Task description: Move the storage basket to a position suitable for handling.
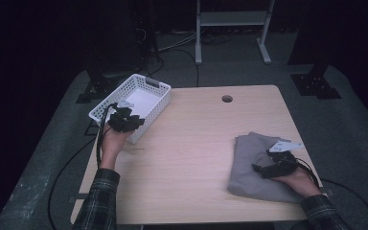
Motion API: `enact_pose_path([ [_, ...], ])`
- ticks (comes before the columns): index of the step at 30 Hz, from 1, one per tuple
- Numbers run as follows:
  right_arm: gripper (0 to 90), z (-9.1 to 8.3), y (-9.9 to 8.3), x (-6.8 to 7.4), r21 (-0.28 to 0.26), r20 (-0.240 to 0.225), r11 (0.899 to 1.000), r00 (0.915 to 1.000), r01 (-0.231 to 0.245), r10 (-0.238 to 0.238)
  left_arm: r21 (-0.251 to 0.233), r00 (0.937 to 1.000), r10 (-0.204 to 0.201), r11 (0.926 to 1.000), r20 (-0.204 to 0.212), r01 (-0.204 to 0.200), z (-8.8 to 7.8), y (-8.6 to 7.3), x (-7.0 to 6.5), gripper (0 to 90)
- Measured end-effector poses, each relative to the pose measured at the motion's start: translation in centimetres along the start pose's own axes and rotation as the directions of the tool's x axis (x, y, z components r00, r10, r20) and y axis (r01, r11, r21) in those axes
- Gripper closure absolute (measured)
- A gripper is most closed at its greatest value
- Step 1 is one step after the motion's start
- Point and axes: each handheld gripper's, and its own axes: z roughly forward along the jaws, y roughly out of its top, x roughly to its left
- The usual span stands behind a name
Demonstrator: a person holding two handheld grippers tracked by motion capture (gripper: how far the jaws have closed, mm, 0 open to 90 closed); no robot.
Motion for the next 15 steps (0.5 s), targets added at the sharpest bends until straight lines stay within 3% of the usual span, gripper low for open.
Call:
enact_pose_path([
  [7,10.6,0.0,0.0,0.0,0.0,0.0,1.0,1.0,0.0,0.0,0.04,0.9998,-0.017,0.9991,-0.005,0.017,0.7,-0.8,0.5,70.3],
  [15,10.6,0.0,0.0,0.0,0.0,0.0,1.0,1.0,0.0,0.0,0.094,0.9999,-0.007,0.9956,-0.011,0.008,1.2,-0.9,0.0,82.3],
])
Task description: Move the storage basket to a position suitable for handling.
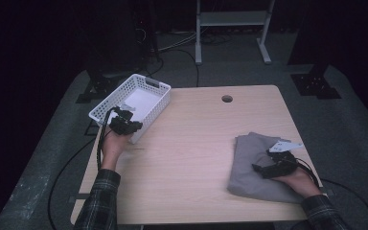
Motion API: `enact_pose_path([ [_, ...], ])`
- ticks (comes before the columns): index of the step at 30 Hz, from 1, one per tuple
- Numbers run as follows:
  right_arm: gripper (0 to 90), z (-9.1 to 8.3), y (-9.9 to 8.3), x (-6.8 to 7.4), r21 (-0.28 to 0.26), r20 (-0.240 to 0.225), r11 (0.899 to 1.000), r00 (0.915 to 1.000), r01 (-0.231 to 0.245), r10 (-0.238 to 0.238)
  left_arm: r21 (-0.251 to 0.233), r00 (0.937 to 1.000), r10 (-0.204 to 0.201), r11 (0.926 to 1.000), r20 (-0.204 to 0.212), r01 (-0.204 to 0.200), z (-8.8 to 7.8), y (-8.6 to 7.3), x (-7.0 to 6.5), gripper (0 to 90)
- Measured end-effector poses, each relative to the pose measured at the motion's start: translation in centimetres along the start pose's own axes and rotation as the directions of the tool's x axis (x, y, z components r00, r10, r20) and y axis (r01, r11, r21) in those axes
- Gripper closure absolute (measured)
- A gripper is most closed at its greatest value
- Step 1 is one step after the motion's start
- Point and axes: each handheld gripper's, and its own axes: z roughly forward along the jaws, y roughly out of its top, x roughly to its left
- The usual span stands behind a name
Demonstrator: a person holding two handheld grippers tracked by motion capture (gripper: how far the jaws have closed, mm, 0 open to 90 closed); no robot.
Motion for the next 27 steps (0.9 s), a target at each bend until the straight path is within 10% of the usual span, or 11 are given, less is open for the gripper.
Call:
enact_pose_path([
  [27,10.6,0.0,0.0,0.0,0.0,0.001,1.0,1.0,0.004,-0.004,0.03,0.9996,0.021,0.9993,0.021,-0.021,-2.5,-2.1,-6.1,84.0],
])
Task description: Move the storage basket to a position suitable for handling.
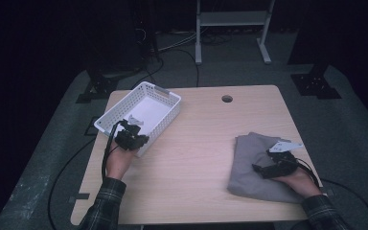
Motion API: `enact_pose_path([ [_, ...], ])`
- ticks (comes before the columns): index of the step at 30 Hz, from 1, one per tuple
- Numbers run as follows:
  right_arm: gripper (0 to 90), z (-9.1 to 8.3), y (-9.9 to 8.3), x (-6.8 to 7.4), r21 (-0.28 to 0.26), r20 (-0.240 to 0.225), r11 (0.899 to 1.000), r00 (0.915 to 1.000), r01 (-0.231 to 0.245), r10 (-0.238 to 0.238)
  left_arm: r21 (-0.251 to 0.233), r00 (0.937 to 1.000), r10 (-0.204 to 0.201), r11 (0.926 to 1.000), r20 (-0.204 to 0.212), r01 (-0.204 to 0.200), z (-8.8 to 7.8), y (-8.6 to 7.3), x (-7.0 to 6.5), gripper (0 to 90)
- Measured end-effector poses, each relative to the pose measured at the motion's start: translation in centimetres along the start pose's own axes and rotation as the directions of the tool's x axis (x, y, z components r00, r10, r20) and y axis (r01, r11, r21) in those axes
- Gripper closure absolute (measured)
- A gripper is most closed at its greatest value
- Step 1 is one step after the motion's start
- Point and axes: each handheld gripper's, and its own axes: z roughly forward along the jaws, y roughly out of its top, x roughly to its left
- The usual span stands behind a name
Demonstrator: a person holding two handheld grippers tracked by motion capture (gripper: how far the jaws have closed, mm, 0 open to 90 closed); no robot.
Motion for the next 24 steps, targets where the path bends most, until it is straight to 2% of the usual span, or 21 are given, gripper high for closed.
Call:
enact_pose_path([
  [9,10.7,0.0,0.0,0.0,0.0,0.0,1.0,1.0,0.0,0.0,0.001,0.9998,0.013,0.9999,0.017,-0.013,-0.7,-0.7,-2.4,83.8],
  [17,10.7,0.0,0.0,0.0,0.0,0.001,1.0,1.0,0.001,-0.001,-0.004,0.9975,0.039,0.9992,0.059,-0.039,-1.6,-1.6,-5.4,83.4],
  [24,10.6,0.0,0.0,0.0,0.0,0.002,1.0,1.0,0.001,-0.001,-0.009,0.9941,0.057,0.9984,0.093,-0.056,-2.2,-2.4,-7.3,82.6],
])
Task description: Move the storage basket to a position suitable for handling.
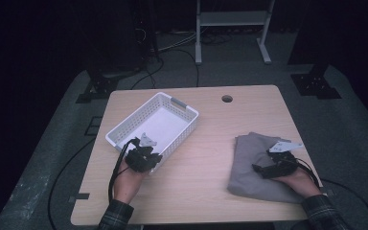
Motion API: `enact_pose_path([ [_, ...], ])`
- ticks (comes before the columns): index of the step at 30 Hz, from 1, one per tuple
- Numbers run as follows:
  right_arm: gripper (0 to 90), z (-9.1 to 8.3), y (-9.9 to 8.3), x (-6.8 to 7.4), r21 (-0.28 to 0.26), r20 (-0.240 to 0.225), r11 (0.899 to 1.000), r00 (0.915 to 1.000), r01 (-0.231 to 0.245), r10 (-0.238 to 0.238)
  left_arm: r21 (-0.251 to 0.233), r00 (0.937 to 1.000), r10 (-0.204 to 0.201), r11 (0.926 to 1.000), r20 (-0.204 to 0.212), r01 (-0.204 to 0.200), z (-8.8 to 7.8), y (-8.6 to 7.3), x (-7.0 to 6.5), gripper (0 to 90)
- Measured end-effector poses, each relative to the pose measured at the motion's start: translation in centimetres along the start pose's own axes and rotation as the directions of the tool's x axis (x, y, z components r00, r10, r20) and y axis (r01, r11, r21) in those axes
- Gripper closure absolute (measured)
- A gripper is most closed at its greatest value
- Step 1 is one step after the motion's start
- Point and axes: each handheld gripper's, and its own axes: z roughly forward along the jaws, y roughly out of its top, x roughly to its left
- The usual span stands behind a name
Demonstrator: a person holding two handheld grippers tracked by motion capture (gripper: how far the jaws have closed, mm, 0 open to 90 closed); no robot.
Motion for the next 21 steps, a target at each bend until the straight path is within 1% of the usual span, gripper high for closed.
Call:
enact_pose_path([
  [1,10.7,0.0,0.0,0.0,0.0,0.0,1.0,1.0,0.0,0.0,0.001,1.0,-0.002,1.0,0.009,0.002,0.0,0.0,-0.1,81.4],
  [6,10.6,0.0,0.0,0.0,0.001,0.0,1.0,1.0,-0.001,0.001,-0.004,0.9994,0.009,1.0,0.034,-0.009,-0.1,0.2,0.0,67.8],
  [7,10.6,0.0,0.0,0.0,0.001,0.0,1.0,1.0,-0.001,0.001,-0.013,0.9991,0.009,0.9999,0.042,-0.008,-0.3,0.3,0.0,65.9],
  [12,10.6,0.0,0.0,0.0,0.0,-0.001,1.0,1.0,-0.001,0.001,-0.051,0.9985,0.028,0.9984,0.047,-0.026,-1.4,1.0,0.0,56.1],
  [16,10.6,0.0,0.0,0.0,0.0,0.0,1.0,1.0,-0.001,0.001,-0.083,0.9984,0.024,0.9964,0.051,-0.02,-2.3,1.5,0.7,55.1],
  [21,10.6,0.0,0.0,0.0,0.0,0.0,1.0,1.0,-0.001,0.001,-0.104,0.9993,0.014,0.9945,0.035,-0.01,-3.0,2.1,2.6,57.6],
])
